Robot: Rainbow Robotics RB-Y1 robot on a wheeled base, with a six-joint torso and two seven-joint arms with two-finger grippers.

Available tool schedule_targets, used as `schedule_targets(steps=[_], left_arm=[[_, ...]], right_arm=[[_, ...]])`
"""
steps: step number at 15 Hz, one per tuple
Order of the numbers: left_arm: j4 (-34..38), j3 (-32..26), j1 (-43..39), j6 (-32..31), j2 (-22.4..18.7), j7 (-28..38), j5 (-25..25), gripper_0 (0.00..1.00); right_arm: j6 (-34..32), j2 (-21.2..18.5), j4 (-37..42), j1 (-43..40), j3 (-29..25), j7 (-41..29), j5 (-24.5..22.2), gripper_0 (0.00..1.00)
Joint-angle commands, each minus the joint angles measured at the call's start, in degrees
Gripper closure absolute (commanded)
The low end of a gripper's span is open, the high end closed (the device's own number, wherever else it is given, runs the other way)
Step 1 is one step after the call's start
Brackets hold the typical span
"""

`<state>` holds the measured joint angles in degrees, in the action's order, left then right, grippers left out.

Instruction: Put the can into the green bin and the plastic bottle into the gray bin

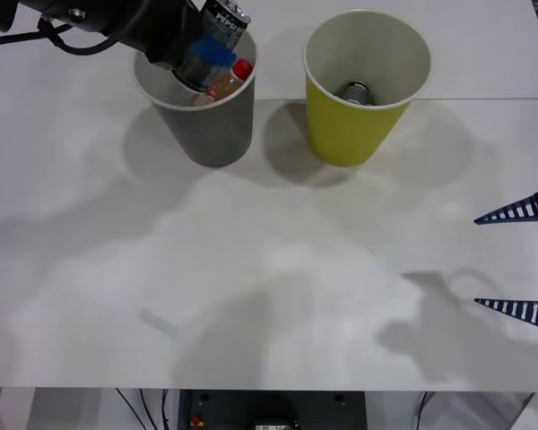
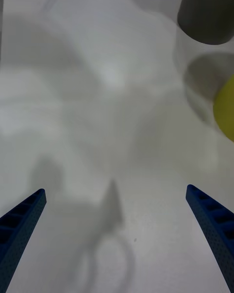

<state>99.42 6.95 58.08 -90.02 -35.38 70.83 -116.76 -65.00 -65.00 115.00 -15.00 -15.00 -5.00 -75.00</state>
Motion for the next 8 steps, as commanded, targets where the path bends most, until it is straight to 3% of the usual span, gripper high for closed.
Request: schedule_targets(steps=[1, 4, 8], left_arm=[[-6.16, 5.00, 7.22, 0.02, 3.74, -0.26, -5.67, 1.00], [-17.50, 8.16, 15.04, 0.02, 8.23, 0.71, -9.18, 0.99], [-32.27, 11.50, 22.08, 10.83, 12.71, -0.87, -9.01, 1.00]], right_arm=[[0.00, 0.00, 0.00, 0.00, 0.00, 0.00, 0.00, 0.00], [0.00, 0.00, 0.00, 0.00, 0.00, 0.00, 0.00, 0.00], [0.00, 0.00, 0.00, 0.00, 0.00, 0.00, 0.00, 0.00]])
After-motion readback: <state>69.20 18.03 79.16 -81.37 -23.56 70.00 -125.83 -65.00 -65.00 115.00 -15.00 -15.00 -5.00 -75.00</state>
